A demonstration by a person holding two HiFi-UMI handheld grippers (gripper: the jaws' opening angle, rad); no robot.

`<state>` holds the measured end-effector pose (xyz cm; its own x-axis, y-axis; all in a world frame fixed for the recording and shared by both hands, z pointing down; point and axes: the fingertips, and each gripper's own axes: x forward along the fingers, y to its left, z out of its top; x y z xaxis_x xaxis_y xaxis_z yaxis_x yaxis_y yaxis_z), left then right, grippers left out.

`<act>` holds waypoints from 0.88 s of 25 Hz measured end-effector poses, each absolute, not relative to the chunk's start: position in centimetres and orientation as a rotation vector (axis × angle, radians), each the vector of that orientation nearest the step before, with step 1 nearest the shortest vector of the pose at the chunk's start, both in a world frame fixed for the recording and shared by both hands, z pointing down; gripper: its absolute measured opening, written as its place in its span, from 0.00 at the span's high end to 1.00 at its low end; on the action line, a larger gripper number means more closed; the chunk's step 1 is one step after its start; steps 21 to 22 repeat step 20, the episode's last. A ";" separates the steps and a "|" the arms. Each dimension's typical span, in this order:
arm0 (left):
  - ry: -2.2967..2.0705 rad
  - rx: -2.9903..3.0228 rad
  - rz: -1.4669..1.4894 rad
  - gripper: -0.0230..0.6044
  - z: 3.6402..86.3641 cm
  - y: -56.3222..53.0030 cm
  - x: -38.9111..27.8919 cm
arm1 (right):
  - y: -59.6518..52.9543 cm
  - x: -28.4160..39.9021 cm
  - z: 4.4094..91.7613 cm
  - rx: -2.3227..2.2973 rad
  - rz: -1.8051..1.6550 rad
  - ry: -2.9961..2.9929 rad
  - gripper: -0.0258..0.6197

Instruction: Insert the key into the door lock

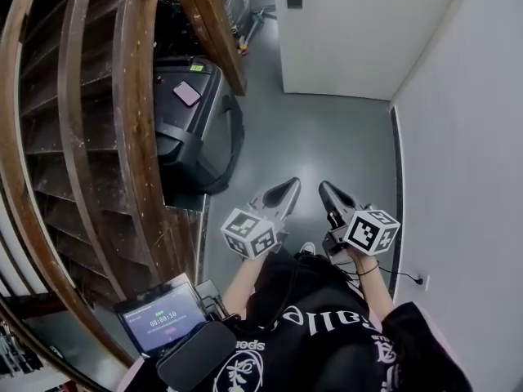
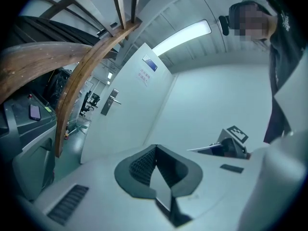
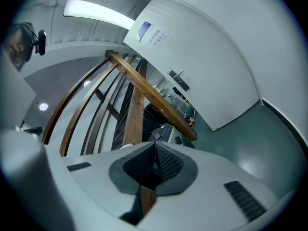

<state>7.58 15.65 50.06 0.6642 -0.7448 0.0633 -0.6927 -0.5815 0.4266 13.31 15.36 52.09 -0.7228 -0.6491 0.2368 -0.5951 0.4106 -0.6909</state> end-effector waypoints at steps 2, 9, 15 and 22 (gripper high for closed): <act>-1.137 2.469 -0.167 0.96 49.9 16.3 8.5 | 15.8 14.1 52.0 -1.126 -1.207 2.594 0.93; -1.148 2.478 -0.149 0.96 49.6 18.3 11.0 | 17.4 16.1 51.2 -1.112 -1.145 2.632 0.93; -1.134 2.498 -0.121 0.96 49.4 19.0 13.0 | 18.6 17.2 50.9 -1.089 -1.140 2.643 0.93; -1.106 2.524 -0.111 0.96 49.2 19.5 13.4 | 19.0 17.3 50.8 -1.111 -1.129 2.636 0.93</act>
